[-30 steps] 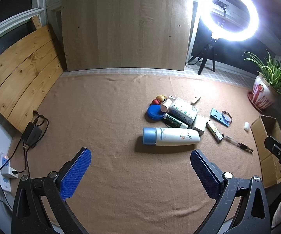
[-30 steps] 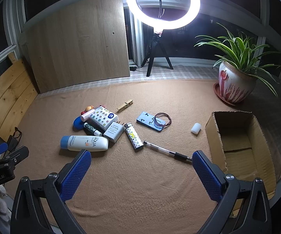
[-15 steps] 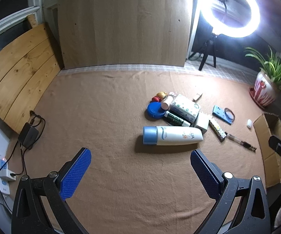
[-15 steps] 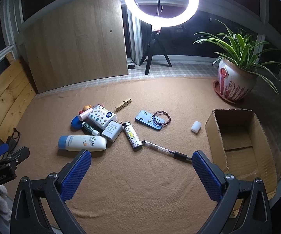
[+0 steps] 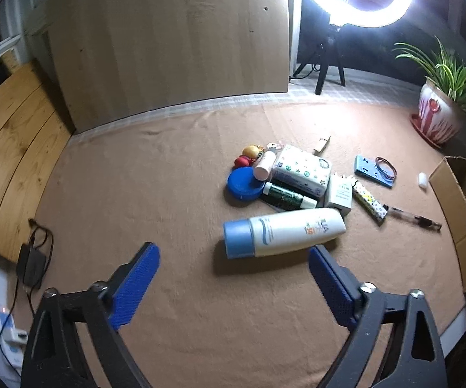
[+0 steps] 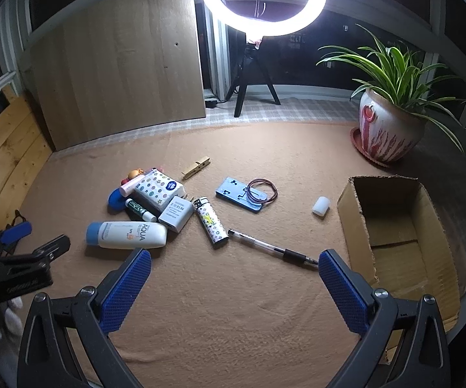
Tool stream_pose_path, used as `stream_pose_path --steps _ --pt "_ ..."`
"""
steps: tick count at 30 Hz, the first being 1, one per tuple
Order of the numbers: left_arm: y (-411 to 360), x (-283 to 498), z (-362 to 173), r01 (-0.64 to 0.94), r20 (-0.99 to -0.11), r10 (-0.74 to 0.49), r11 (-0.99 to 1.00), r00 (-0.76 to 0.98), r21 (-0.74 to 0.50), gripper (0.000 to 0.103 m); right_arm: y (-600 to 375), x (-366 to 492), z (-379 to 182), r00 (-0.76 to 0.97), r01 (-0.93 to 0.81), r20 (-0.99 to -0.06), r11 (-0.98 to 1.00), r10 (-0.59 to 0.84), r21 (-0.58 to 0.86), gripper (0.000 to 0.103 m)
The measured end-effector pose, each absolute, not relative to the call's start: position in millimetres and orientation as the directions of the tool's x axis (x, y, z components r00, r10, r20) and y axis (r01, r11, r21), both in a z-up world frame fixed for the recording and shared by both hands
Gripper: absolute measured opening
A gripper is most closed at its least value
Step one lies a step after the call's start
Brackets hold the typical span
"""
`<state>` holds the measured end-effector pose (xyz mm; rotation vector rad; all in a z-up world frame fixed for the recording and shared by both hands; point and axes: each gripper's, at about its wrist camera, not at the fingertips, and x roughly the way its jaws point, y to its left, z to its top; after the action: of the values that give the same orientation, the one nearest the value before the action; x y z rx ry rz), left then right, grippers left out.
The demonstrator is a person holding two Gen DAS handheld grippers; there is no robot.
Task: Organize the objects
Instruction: 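Move the left tool to the white AQUA sunscreen tube and close on it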
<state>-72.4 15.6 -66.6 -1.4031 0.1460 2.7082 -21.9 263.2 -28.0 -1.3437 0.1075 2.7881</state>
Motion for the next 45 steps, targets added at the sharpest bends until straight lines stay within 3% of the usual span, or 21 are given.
stream_pose_path --steps 5,20,23,27,41,45 --pt "19 -100 -74 -0.150 -0.823 0.021 -0.986 -0.568 0.078 0.083 265 -26 -30 -0.616 -0.082 -0.787 -0.996 0.019 0.040 0.102" --pt "14 -182 -127 -0.188 -0.919 0.095 -0.982 -0.382 -0.023 0.069 280 -21 -42 -0.581 -0.136 -0.814 -0.988 0.018 0.075 0.102" --pt "15 -192 -139 -0.197 -0.932 0.089 -0.980 -0.350 -0.019 0.062 284 -19 -44 -0.575 -0.149 -0.818 -0.986 0.020 0.080 0.102" --pt "15 -194 -150 -0.207 -0.944 0.126 -0.976 -0.305 -0.063 0.044 287 -18 -48 -0.563 -0.157 -0.826 -0.985 0.024 0.078 0.102" --pt "22 -117 -163 -0.190 -0.928 0.247 -0.961 -0.279 -0.199 0.044 283 -30 -71 -0.513 -0.120 -0.855 -0.979 -0.079 0.162 0.102" --pt "28 -102 -160 -0.171 -0.920 0.230 -0.968 -0.317 -0.183 0.050 278 -41 -83 -0.485 -0.084 -0.864 -0.976 -0.135 0.200 0.099"
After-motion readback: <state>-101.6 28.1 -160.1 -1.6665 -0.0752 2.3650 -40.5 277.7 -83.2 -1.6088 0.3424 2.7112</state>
